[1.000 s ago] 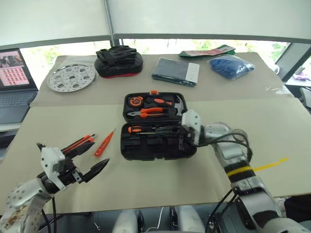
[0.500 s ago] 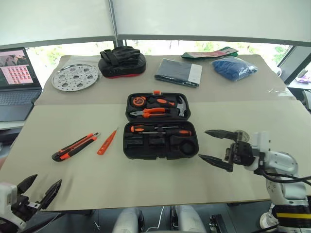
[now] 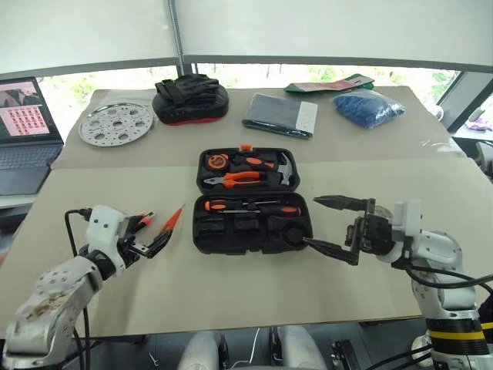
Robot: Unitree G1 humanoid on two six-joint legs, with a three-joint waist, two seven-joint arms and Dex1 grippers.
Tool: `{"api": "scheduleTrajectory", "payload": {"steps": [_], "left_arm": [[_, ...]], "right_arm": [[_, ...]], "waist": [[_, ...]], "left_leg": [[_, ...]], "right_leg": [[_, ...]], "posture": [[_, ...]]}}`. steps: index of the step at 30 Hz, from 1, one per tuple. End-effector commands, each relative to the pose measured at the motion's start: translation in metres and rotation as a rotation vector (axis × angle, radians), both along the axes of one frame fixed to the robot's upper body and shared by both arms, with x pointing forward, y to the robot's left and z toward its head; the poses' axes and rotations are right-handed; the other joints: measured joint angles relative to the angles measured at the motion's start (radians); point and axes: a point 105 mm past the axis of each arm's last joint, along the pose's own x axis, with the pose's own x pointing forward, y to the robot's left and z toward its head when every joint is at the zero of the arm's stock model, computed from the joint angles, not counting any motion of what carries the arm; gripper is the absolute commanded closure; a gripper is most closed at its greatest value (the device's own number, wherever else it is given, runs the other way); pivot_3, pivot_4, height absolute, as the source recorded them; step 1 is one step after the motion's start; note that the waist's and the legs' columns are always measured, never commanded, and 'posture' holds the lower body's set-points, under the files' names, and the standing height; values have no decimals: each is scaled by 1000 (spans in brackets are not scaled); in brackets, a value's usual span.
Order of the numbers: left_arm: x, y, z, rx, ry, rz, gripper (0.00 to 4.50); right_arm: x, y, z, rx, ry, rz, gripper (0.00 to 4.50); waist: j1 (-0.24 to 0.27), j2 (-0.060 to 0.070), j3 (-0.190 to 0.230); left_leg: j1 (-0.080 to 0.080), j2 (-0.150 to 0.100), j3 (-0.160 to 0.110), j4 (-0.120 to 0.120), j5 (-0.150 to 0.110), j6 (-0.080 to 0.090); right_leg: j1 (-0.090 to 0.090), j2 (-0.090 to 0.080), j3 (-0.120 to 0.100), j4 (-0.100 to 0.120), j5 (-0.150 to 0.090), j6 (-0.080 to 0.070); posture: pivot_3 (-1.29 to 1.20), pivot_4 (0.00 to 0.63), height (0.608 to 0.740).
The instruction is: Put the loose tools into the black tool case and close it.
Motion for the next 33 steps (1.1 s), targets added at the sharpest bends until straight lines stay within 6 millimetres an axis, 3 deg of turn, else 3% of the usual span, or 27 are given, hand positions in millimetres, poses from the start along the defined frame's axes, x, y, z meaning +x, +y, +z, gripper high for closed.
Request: {"api": "scheduleTrajectory", "payload": {"steps": [1,5,8,11,17,23,27,29,31,33], "left_arm": [[8,-5,-10,41,29,7,0],[15,-15,-16,12,41,-2,0],[17,-24,-25,17,79,-25,760],[19,-30,-22,-4,63,-45,1928],[28,-14,-10,42,-1,-20,3983],[33,3,36,49,-211,-116,3992],[25,-32,69,43,-294,-480,3992],[24,-52,71,114,-271,-660,3992],[24,-57,70,147,-257,-721,3992],[32,-77,56,262,-176,-847,3992]], "right_arm": [[-3,2,17,11,-54,4,49],[-6,3,19,10,-52,-2,49],[-6,3,20,13,-52,-14,0],[-8,3,19,11,-47,-17,0],[-12,-1,13,0,-20,-33,0],[-19,-9,21,2,-29,-52,0],[-25,-18,22,-17,-2,-73,0],[-26,-22,21,-30,10,-93,0],[-26,-23,21,-34,13,-100,0],[-26,-24,20,-43,16,-103,0]], "waist": [[4,0,0],[12,0,0],[14,0,0],[15,0,0],[14,0,0],[12,0,0],[18,0,0],[24,-1,0],[23,-1,0],[22,-1,0]], "left_leg": [[0,0,0,0,0,0],[0,0,0,0,0,0],[0,0,0,0,0,0],[0,-1,0,0,0,0],[0,-1,-1,0,0,1],[-1,0,-1,0,0,1],[-1,0,-1,1,0,1],[-2,-1,-1,1,-1,1],[-2,-2,0,2,-1,2],[-1,-2,1,2,-1,2]], "right_leg": [[0,0,0,0,0,0],[0,-1,0,0,0,0],[0,-1,0,0,0,0],[1,-2,0,0,0,0],[1,-1,-1,0,0,0],[0,-1,-1,1,0,0],[0,-2,-2,0,0,0],[0,-2,-3,0,0,0],[1,-1,-2,-1,0,0],[1,-1,-1,-1,0,1]], "posture": [[0,150,740],[0,150,740],[0,150,740],[0,150,740],[0,150,740],[0,150,740],[0,150,740],[0,150,740],[0,150,740],[0,150,740]]}}
